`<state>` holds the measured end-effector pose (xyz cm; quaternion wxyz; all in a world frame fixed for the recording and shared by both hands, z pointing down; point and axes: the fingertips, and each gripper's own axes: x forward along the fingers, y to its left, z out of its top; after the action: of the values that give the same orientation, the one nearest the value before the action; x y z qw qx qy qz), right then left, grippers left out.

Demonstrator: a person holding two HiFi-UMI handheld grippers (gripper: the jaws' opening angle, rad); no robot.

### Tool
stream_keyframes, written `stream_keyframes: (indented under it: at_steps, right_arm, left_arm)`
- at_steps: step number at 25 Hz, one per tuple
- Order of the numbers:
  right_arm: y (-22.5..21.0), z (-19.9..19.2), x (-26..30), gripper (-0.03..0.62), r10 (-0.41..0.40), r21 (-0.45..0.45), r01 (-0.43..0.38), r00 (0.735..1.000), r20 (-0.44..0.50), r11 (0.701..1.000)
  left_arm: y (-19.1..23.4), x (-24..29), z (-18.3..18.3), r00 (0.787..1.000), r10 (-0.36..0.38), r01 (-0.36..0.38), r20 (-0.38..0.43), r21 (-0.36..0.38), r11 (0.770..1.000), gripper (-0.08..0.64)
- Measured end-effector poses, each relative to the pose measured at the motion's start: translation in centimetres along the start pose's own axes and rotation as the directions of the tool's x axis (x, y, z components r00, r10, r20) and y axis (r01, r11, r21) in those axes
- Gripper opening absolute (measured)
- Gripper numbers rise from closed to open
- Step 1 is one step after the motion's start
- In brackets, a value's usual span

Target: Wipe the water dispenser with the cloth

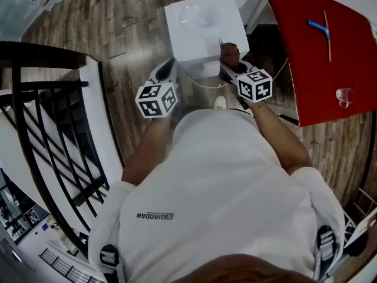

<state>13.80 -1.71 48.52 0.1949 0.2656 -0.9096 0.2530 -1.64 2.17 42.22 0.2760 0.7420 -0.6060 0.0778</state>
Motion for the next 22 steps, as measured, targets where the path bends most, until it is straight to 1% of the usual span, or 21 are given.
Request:
stream_keyframes:
  at_steps: [2, 4, 6, 8, 11, 14, 19, 22]
  right_arm:
    - [4.1, -1.6, 2.3, 0.072, 0.069, -0.071, -0.073, 0.996, -0.057, 0.995]
    - [7.7, -3.1, 4.3, 0.072, 0.128, -0.141, -0.145, 0.984, -0.121, 0.979]
    - [10.2, -4.3, 5.8, 0.072, 0.157, -0.189, -0.189, 0.972, -0.173, 0.964]
    - [12.0, -5.3, 6.9, 0.072, 0.165, -0.231, -0.214, 0.963, -0.214, 0.949]
    - [13.9, -6.1, 9.0, 0.072, 0.157, -0.308, -0.23, 0.957, -0.246, 0.923]
    - [14.8, -6.3, 11.1, 0.072, 0.136, -0.364, -0.221, 0.96, -0.245, 0.905]
    - [14.8, -6.2, 12.4, 0.072, 0.124, -0.342, -0.2, 0.965, -0.232, 0.918]
    - [14.5, -6.8, 13.0, 0.072, 0.122, -0.347, -0.208, 0.96, -0.253, 0.915]
  left_arm:
    - [0.4, -1.5, -0.5, 1.0, -0.01, 0.011, -0.015, 0.032, 0.999, 0.0]
    - [0.7, -2.9, -1.7, 0.999, -0.013, 0.015, -0.038, 0.059, 0.998, 0.001]
    - [1.1, -4.0, -2.7, 0.999, -0.011, 0.013, -0.047, 0.055, 0.998, 0.0]
    - [1.6, -5.5, -3.4, 0.999, -0.006, 0.007, -0.04, 0.031, 0.999, 0.001]
    - [3.1, -7.9, -4.2, 1.0, 0.011, -0.01, -0.026, 0.007, 1.0, 0.0]
    - [4.7, -10.2, -5.1, 0.999, 0.039, -0.039, -0.026, -0.009, 0.999, 0.0]
    - [6.3, -12.4, -5.4, 0.996, 0.09, -0.09, -0.002, -0.035, 0.995, 0.0]
    - [6.6, -12.3, -4.9, 0.995, 0.101, -0.099, 0.025, -0.049, 0.994, 0.001]
